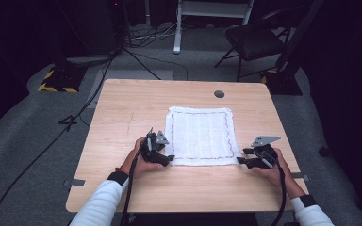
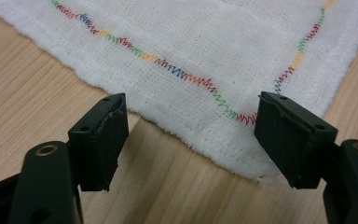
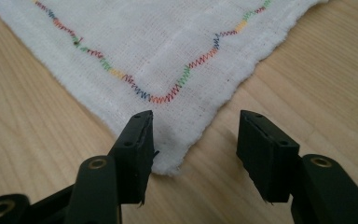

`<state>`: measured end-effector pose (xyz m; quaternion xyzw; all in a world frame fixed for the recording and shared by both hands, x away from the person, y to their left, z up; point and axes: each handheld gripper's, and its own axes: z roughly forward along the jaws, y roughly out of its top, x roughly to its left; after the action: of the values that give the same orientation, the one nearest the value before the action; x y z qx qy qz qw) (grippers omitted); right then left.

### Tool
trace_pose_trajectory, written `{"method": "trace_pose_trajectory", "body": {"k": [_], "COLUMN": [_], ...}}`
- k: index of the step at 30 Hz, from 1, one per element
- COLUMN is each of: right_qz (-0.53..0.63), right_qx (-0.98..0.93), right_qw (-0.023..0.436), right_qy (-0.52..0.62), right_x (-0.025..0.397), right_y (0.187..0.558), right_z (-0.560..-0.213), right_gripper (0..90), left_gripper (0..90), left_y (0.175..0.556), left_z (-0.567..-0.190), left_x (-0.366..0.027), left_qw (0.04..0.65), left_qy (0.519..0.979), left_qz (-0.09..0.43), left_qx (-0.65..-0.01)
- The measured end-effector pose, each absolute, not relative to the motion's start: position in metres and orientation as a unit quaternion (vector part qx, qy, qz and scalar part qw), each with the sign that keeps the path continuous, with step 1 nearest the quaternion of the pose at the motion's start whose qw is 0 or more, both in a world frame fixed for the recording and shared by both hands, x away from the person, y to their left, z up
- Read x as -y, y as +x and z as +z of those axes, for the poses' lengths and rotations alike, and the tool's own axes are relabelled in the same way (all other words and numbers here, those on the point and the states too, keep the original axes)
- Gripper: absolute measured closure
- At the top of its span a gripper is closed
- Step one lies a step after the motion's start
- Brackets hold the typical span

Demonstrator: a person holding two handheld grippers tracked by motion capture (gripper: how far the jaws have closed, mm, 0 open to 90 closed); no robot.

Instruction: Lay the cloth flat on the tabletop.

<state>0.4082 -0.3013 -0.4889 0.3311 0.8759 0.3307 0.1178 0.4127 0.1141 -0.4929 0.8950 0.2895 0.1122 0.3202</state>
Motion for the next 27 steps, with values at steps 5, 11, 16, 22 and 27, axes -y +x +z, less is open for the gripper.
{"method": "trace_pose_trajectory", "body": {"k": [5, 11, 16, 22, 27], "right_qz": [0.327, 0.315, 0.335, 0.354, 0.369], "right_qx": [-0.875, -0.882, -0.874, -0.872, -0.874], "right_qw": [0.119, 0.134, 0.146, 0.152, 0.149], "right_qy": [0.338, 0.322, 0.321, 0.301, 0.280], "right_x": [0.302, 0.298, 0.293, 0.281, 0.269], "right_y": [0.394, 0.386, 0.388, 0.392, 0.393], "right_z": [-0.488, -0.485, -0.480, -0.476, -0.472], "right_gripper": [46.5, 40.1, 38.4, 38.6, 38.8], "left_gripper": [26.0, 20.8, 21.1, 20.5, 20.9], "left_y": [0.402, 0.396, 0.402, 0.408, 0.417], "left_z": [-0.492, -0.489, -0.482, -0.480, -0.473], "left_x": [-0.118, -0.130, -0.143, -0.147, -0.150], "left_qw": [0.319, 0.327, 0.362, 0.364, 0.378], "left_qy": [0.896, 0.889, 0.869, 0.862, 0.850], "left_qz": [0.114, 0.126, 0.129, 0.133, 0.141], "left_qx": [-0.286, -0.295, -0.312, -0.326, -0.339]}}
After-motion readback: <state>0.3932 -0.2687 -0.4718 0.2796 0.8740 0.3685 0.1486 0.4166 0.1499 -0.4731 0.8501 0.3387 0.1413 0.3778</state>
